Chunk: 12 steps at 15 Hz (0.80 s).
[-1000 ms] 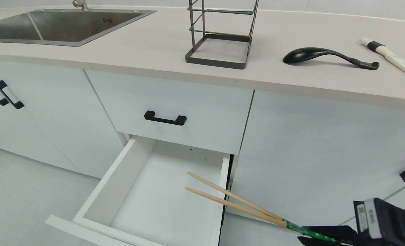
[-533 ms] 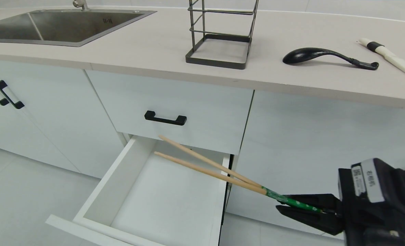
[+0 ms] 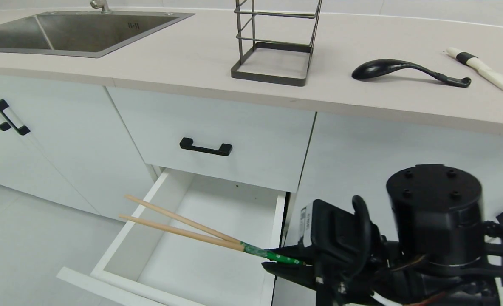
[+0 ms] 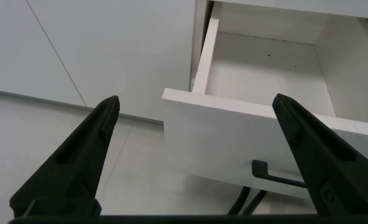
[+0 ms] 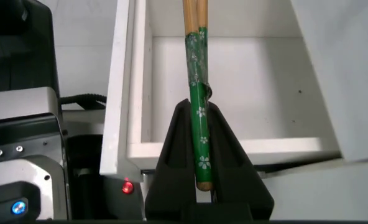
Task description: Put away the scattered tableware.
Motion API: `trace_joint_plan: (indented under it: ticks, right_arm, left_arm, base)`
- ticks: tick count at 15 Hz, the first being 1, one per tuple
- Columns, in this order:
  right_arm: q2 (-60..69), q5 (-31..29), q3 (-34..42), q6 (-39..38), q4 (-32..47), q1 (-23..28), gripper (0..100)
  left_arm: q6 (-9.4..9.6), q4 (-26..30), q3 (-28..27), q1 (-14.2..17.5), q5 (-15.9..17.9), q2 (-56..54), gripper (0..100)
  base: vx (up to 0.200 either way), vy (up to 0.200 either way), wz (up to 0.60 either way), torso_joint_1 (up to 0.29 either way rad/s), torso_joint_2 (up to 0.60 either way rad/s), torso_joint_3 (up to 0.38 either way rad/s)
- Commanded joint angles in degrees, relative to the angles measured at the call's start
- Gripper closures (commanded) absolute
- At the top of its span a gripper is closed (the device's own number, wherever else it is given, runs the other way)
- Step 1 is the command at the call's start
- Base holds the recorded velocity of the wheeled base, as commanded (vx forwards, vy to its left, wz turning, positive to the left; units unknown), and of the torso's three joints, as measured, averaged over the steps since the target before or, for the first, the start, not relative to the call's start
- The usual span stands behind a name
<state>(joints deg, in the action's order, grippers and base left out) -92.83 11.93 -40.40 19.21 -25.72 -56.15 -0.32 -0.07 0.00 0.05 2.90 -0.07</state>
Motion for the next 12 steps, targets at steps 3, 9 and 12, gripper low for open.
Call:
trace_joint_plan:
  ticks: [3,9,12]
  right_arm:
    - [-11.2,-4.7,-5.4,-3.0,0.0,-2.3,100]
    - [-21.3,-6.7,-17.0,-3.0,0.6,-2.5,100]
    - [-24.9,-10.0,-19.3,-3.2,2.8,-1.7,100]
  left_arm:
    - [-0.03,0.0,0.0,0.0,0.0,0.1,0]
    - [-0.03,0.0,0.0,0.0,0.0,0.1,0]
    - [-0.03,0.0,0.0,0.0,0.0,0.1,0]
  base:
    - [0.0,0.0,0.0,0.0,0.0,0.0]
    - [0.0,0.0,0.0,0.0,0.0,0.0]
    - [0.0,0.0,0.0,0.0,0.0,0.0]
